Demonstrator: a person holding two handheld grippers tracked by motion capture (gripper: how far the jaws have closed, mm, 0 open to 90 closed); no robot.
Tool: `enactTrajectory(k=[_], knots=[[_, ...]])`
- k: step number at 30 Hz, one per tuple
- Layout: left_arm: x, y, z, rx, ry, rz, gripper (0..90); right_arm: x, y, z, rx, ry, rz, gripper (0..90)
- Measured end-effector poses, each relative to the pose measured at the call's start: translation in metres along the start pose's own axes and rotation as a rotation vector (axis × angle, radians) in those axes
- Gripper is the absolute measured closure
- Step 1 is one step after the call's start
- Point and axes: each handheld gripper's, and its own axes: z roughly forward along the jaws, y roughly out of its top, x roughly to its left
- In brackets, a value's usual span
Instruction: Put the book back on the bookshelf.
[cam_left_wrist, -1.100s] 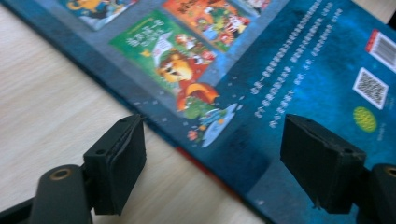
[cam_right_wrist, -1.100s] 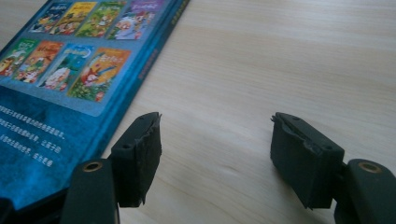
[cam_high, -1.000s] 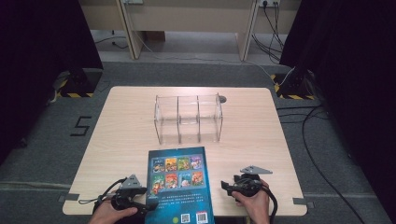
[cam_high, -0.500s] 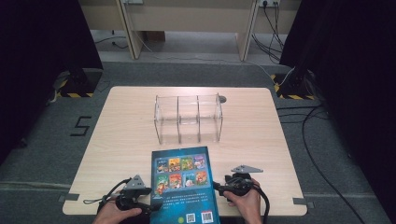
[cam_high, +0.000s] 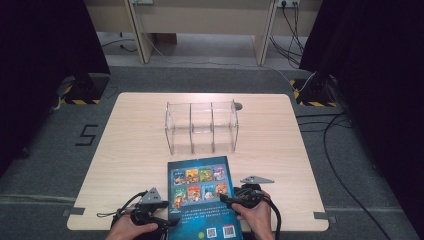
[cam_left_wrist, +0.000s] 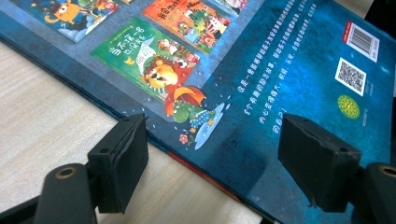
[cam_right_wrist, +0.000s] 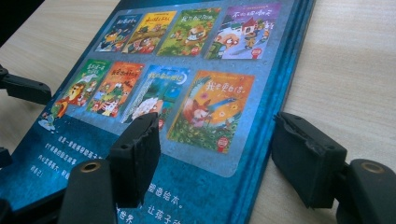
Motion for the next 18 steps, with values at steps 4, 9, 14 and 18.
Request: enactTrajectory(k=[4,9,14,18], knots=[[0.000,0.000,0.000,-0.008,-0.007,-0.010,23.5,-0.005,-0.003,-0.001,-0.044,0.030,0.105,35.3],[0.000,0.001,0.001,-0.005,-0.009,-0.012,22.8,-0.007,-0.005,-0.002,-0.064,0.047,0.152,35.3],[0.001,0.001,0.001,-0.007,-0.016,-0.022,22.7,-0.009,-0.007,-0.003,-0.082,0.068,0.207,35.8],[0.000,0.001,0.001,-0.014,-0.008,-0.023,23.0,-0.014,-0.010,-0.005,-0.107,0.099,0.302,39.0]])
